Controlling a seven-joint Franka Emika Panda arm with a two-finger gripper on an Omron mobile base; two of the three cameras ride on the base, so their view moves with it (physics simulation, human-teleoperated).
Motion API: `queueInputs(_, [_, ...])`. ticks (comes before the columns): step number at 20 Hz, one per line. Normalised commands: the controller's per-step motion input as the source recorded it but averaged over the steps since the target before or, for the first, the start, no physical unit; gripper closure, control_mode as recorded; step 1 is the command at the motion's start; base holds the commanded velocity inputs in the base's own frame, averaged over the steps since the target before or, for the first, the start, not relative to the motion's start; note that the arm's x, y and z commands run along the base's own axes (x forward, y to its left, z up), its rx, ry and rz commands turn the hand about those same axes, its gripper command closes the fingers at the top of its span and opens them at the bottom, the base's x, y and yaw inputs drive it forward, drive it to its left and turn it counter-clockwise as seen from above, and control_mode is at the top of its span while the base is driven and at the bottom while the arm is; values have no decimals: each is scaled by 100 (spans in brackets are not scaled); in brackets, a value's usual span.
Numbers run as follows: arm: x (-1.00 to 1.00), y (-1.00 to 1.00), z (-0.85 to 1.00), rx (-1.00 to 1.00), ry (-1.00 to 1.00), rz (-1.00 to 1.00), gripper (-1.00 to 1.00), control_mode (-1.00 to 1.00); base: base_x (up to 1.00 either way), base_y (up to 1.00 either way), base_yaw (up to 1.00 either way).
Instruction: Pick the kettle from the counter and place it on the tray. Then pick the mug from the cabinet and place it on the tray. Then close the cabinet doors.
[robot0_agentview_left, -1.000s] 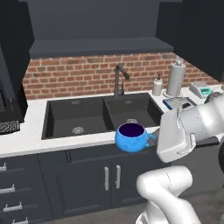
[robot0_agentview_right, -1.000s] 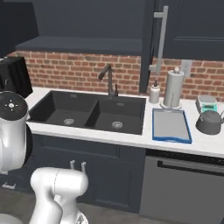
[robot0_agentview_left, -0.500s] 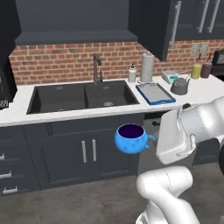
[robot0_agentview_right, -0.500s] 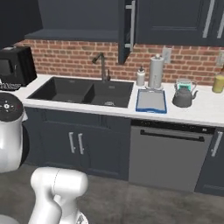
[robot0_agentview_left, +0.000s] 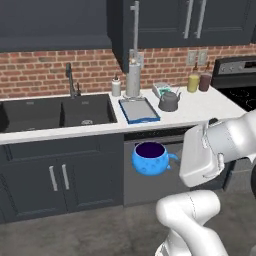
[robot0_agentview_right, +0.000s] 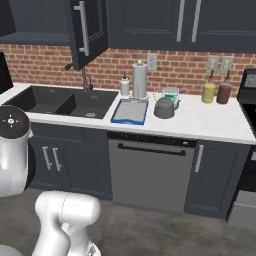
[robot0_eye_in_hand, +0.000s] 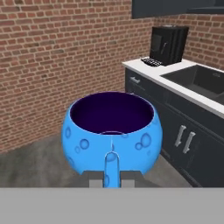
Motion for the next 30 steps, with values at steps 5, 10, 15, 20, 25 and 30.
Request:
queueInputs(5, [0, 0, 0, 0, 0, 0, 100, 100, 12, -80, 0])
queueInputs(10, [0, 0, 0, 0, 0, 0, 100, 100, 44, -57, 0])
queueInputs(15, [0, 0, 0, 0, 0, 0, 100, 100, 68, -33, 0])
queueInputs(20, [0, 0, 0, 0, 0, 0, 100, 100, 71, -26, -1])
queueInputs(25, [0, 0, 0, 0, 0, 0, 100, 100, 67, -21, -2])
queueInputs(30, [0, 0, 0, 0, 0, 0, 100, 100, 45, -22, -3])
